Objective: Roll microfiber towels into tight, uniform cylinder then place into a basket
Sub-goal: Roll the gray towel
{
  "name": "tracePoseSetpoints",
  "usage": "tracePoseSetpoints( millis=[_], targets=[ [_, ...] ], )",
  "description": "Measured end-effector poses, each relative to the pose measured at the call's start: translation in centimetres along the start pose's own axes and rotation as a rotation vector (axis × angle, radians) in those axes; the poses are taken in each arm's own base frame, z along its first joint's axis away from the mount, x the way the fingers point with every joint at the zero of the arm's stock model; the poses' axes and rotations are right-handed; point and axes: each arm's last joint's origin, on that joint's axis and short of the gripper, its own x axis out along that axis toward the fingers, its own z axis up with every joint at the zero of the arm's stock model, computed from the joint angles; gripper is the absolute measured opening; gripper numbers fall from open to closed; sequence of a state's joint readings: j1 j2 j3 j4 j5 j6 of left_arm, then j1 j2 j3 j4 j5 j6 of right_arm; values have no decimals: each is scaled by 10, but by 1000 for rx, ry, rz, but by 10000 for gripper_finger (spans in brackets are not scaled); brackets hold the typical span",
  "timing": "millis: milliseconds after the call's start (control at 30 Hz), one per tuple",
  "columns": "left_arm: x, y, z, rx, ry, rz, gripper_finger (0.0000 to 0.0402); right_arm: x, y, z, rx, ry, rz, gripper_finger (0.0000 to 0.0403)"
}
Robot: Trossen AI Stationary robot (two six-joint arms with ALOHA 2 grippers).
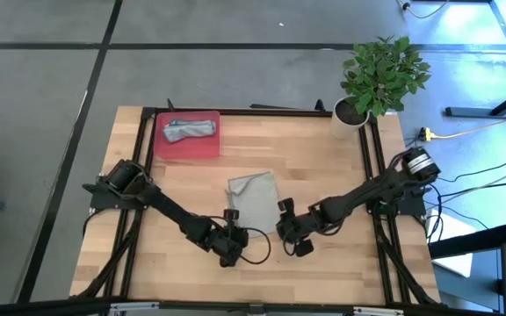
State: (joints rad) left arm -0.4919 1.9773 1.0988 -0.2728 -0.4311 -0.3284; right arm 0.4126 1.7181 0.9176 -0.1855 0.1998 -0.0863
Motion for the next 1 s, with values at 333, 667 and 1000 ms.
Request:
tracePoseSetpoints(
  millis=[333,667,1000],
  targets=[
    [0,0,0,-1,5,-8,1,30,6,-9,-56,52,-36,165],
    [0,0,0,-2,8,-19,0,36,5,-12,46,66,-88,141],
    [0,0,0,-27,11,-25,0,38,2,-13,102,67,-149,12]
  ],
)
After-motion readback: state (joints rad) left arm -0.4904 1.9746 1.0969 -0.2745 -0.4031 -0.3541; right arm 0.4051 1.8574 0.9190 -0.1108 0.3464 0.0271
